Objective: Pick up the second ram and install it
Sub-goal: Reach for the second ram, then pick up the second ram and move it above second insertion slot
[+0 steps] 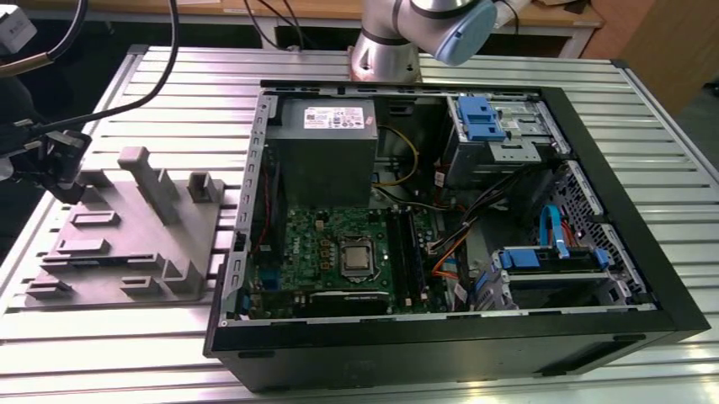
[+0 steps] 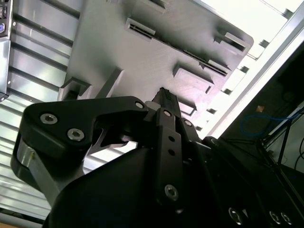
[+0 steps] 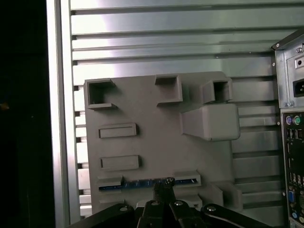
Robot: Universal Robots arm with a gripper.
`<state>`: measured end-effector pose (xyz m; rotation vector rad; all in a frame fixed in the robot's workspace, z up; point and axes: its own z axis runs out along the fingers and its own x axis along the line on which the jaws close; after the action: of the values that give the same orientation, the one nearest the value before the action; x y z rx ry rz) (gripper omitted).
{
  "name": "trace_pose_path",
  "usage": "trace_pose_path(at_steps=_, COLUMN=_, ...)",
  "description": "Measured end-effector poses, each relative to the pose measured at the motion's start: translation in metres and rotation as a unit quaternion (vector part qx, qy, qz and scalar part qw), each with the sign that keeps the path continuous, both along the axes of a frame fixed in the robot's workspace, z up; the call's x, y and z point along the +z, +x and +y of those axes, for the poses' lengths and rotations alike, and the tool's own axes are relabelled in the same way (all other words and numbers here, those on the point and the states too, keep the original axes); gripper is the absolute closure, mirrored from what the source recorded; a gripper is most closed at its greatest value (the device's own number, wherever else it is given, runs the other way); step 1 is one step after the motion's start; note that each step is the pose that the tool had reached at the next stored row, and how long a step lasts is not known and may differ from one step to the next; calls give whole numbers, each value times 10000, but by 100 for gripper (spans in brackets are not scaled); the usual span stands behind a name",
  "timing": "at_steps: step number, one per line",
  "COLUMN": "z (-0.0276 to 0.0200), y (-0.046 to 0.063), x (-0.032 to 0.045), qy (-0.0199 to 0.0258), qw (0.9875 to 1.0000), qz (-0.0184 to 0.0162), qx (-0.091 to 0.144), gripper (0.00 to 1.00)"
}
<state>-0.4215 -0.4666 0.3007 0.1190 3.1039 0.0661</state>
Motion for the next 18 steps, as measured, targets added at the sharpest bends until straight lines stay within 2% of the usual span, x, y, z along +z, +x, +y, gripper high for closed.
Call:
trace_pose_path(at_steps=5, z=0, y=0, x=-42, qy=0, qw=10000, qz=0, qx=0, gripper=90)
trace_pose_path(at_steps=18, z=0, y=0, x=-48, qy=0, qw=10000, qz=0, qx=0, gripper=90)
